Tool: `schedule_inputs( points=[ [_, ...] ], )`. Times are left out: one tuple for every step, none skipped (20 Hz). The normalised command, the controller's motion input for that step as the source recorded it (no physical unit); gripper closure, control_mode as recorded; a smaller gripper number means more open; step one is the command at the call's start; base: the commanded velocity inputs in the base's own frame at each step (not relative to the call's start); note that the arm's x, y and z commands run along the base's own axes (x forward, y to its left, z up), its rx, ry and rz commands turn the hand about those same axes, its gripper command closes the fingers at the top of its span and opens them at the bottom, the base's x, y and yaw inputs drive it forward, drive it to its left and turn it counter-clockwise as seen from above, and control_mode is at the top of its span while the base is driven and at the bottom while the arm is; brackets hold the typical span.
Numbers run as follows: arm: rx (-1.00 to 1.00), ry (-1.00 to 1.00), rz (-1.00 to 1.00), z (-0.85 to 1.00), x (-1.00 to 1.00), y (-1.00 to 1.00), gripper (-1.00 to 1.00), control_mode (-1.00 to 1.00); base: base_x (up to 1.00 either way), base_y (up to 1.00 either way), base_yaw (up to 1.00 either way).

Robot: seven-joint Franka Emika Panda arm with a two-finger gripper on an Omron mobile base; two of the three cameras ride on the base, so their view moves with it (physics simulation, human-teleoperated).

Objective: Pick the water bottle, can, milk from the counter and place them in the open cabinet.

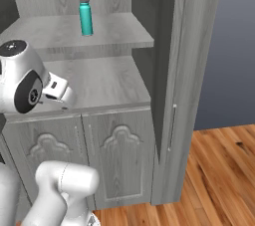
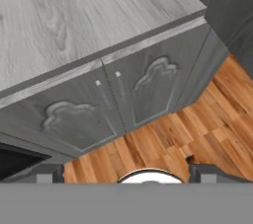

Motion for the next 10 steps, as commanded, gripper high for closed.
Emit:
schedule_inputs(
  points=[
    [0.0, 0.04, 0.0, -0.09, -0.75, -0.13, -1.0, -1.0, 0.0, 0.0, 0.0],
    [0.0, 0.03, 0.0, -0.02, -0.81, -0.11, -1.0, -1.0, 0.0, 0.0, 0.0],
    [0.0, 0.04, 0.0, 0.0, -0.83, -0.11, -1.0, -1.0, 0.0, 0.0, 0.0],
    [0.0, 0.05, 0.0, 0.0, -0.83, -0.1, -1.0, -1.0, 0.0, 0.0, 0.0],
    [0.01, 0.05, 0.0, 0.0, -0.8, -0.09, -1.0, -1.0, 0.0, 0.0, 0.0],
    [0.01, 0.07, 0.0, 0.0, -0.74, -0.07, -1.0, -1.0, 0.0, 0.0, 0.0],
    [0.0, 0.09, 0.0, -0.02, -0.6, -0.04, -1.0, -1.0, 0.0, 0.0, 0.0],
    [0.0, 0.09, 0.0, -0.02, -0.6, -0.02, -1.0, -1.0, 0.0, 0.0, 0.0],
    [0.0, 0.08, 0.0, 0.0, -0.61, -0.01, -1.0, -1.0, 0.0, 0.0, 0.0],
    [0.0, 0.07, 0.0, 0.0, -0.63, -0.01, -1.0, -1.0, 0.0, 0.0, 0.0]
  ],
)
